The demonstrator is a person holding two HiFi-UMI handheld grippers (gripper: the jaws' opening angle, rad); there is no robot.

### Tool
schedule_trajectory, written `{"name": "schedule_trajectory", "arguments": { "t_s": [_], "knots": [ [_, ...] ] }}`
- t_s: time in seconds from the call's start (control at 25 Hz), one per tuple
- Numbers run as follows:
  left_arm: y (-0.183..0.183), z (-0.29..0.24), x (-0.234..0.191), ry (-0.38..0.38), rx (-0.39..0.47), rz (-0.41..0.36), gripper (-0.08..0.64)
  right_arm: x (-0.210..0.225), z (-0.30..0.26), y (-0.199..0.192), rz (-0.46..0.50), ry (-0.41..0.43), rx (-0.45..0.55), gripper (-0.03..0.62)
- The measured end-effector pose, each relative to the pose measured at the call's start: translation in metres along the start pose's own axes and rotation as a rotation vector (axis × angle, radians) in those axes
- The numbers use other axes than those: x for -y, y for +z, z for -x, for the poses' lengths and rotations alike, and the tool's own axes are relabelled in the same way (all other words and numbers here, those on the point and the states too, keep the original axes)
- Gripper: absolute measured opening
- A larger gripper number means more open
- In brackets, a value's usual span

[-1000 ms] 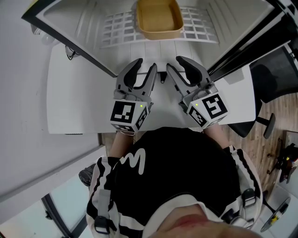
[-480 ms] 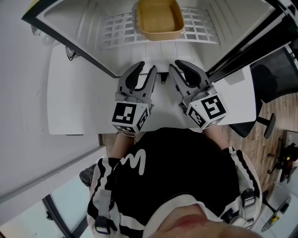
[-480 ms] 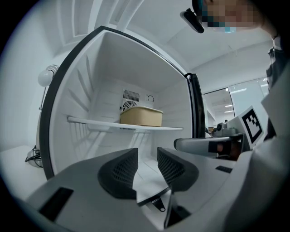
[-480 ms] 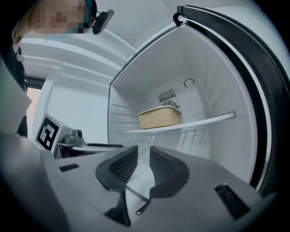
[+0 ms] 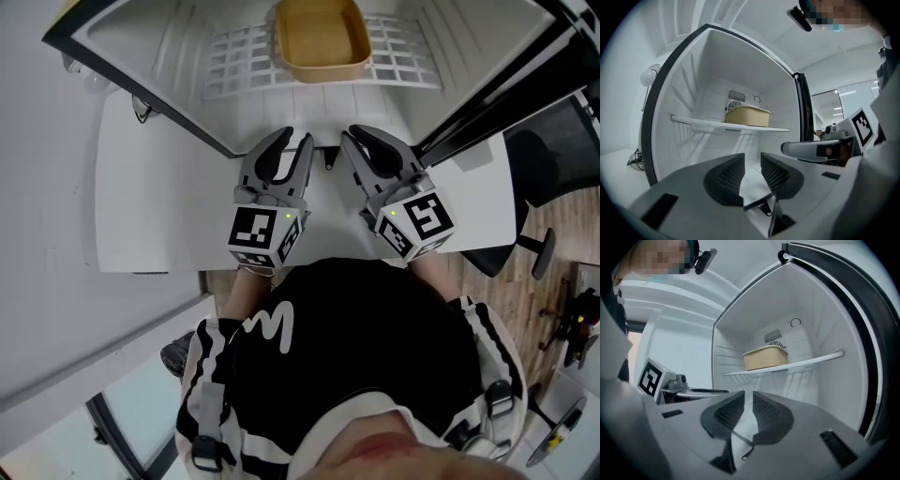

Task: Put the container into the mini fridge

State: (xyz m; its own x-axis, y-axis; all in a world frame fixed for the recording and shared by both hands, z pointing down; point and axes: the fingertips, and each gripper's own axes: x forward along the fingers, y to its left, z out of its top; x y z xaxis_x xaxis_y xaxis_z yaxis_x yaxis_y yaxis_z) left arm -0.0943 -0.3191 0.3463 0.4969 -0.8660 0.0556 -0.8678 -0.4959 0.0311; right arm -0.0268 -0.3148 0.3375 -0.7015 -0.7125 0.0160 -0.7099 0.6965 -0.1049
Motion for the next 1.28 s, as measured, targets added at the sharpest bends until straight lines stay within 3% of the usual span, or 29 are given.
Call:
{"name": "schedule_trajectory", "arguments": {
  "t_s": [1.28],
  "knots": [
    [-0.012,-0.002,-0.002,0.022,-0.021,0.02,0.02,0.002,-0.002,-0.017,-0.032,0.002,-0.045,0.017]
  ]
}}
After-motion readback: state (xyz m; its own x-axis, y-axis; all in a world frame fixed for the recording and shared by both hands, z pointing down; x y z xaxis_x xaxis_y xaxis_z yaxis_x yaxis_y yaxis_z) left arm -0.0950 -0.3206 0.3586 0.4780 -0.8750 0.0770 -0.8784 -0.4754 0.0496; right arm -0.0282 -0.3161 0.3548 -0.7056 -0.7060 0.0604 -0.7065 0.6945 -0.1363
